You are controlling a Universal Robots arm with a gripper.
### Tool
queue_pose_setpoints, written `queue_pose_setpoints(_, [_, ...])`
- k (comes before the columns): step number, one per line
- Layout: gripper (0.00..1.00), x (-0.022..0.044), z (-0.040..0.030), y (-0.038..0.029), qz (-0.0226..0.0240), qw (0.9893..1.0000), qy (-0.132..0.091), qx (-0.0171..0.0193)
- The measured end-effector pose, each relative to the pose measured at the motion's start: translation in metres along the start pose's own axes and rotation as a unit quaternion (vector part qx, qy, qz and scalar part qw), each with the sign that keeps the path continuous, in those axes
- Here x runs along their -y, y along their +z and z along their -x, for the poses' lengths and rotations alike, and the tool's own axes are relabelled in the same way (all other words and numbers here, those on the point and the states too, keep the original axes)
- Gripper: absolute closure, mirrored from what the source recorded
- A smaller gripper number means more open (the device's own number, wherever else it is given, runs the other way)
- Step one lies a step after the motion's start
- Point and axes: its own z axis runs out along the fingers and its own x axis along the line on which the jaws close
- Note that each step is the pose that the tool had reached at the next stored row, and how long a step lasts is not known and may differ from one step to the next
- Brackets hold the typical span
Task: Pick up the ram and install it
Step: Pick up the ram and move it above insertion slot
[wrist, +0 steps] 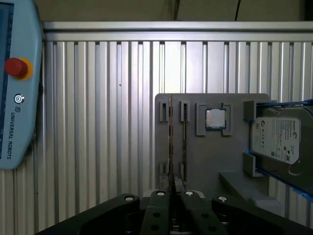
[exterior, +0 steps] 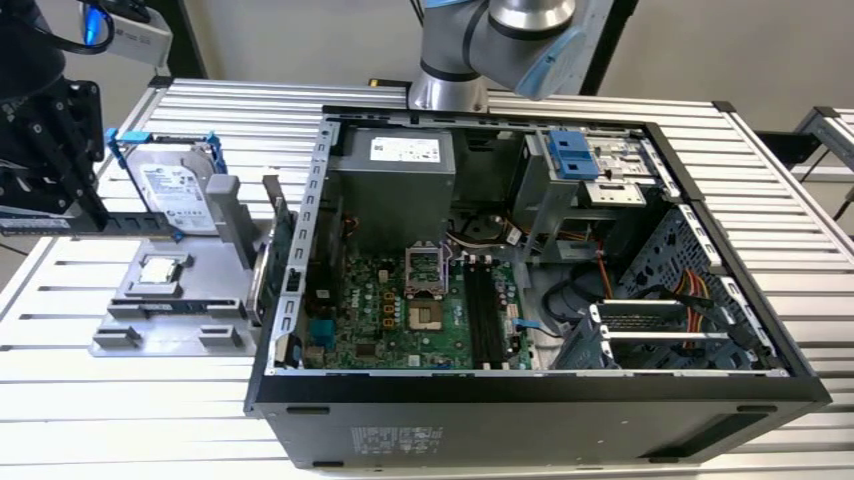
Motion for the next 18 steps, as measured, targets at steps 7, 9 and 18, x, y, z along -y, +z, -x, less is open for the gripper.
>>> queue_pose_setpoints(7, [1.0,0.0076,0.0001,-0.0002,0.0,1.0,0.0,0.0])
queue_pose_setpoints(9, [1.0,0.0115,0.0001,-0.0004,0.0,1.0,0.0,0.0])
queue_pose_setpoints(18, [1.0,0.0284,0.0003,-0.0009,0.0002,1.0,0.0,0.0])
